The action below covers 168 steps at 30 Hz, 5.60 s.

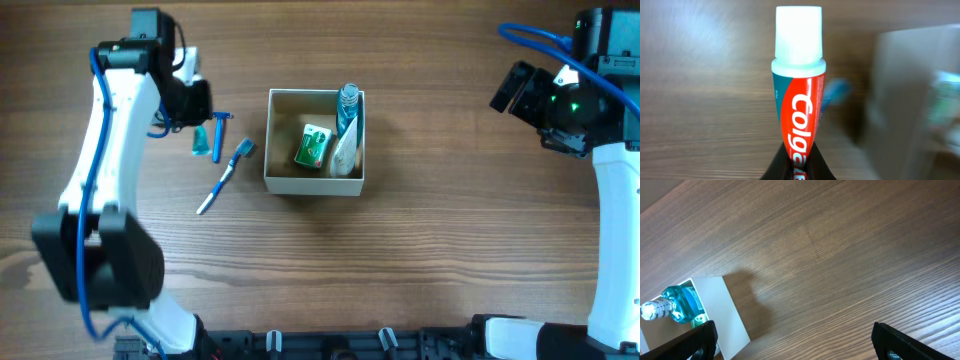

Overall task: Pack container
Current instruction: 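Move left gripper to the Colgate toothpaste tube and grasp it, then place the toothpaste tube into the box and release, then move left gripper to the blue razor and grasp it, then place the razor into the box and release, then move left gripper to the blue toothbrush and grasp it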

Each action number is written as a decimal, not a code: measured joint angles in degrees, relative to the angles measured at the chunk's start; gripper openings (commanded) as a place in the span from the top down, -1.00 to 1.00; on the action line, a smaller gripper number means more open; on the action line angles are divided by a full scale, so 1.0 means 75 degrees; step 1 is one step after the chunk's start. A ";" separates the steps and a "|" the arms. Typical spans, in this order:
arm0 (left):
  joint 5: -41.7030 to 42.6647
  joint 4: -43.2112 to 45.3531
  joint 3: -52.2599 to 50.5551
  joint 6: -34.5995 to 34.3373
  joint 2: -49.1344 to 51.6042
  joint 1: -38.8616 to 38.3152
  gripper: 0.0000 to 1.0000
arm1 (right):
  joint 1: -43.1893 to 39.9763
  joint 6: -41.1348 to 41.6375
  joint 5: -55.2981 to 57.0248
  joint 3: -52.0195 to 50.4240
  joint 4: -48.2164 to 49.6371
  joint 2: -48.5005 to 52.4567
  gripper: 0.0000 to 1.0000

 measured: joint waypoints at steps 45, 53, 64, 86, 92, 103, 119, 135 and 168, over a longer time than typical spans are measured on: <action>-0.1565 0.0793 -0.0146 -0.1017 0.0510 -0.0364 -0.59 | 0.0003 0.0000 0.0000 0.0000 -0.0003 0.0000 -0.99; -0.0877 0.1035 -0.0280 -0.0254 0.1973 0.0393 -0.49 | 0.0003 0.0000 0.0000 0.0000 -0.0003 0.0000 -1.00; -0.0554 0.1559 -0.0286 0.0449 0.2302 0.0251 -0.43 | 0.0003 0.0000 0.0000 0.0000 -0.0003 0.0000 -0.99; -0.0405 0.1434 -0.0277 0.0440 0.2838 0.0140 0.92 | 0.0003 0.0000 0.0000 0.0000 0.0000 0.0000 -1.00; -0.0379 0.0391 -0.0143 0.0082 0.2771 0.0111 0.92 | 0.0003 0.0000 0.0000 0.0000 -0.0003 0.0000 -0.99; 0.0026 -0.0012 0.0227 -0.0382 -0.0204 -0.1049 0.92 | 0.0003 0.0000 0.0000 0.0000 0.0000 0.0000 -1.00; 0.0102 0.1087 -0.0425 -0.1562 0.1096 -0.2830 0.31 | 0.0000 0.0000 0.0000 0.0000 0.0000 0.0000 -0.99; -0.1282 -0.0321 -0.0405 -0.1384 -0.1110 -0.2669 -0.52 | 0.0003 0.0000 0.0000 0.0000 0.0000 0.0000 -0.99; -0.0420 0.1271 -0.1489 0.1719 0.2119 -0.0358 0.04 | 0.0000 0.0000 0.0000 0.0000 -0.0003 0.0000 -1.00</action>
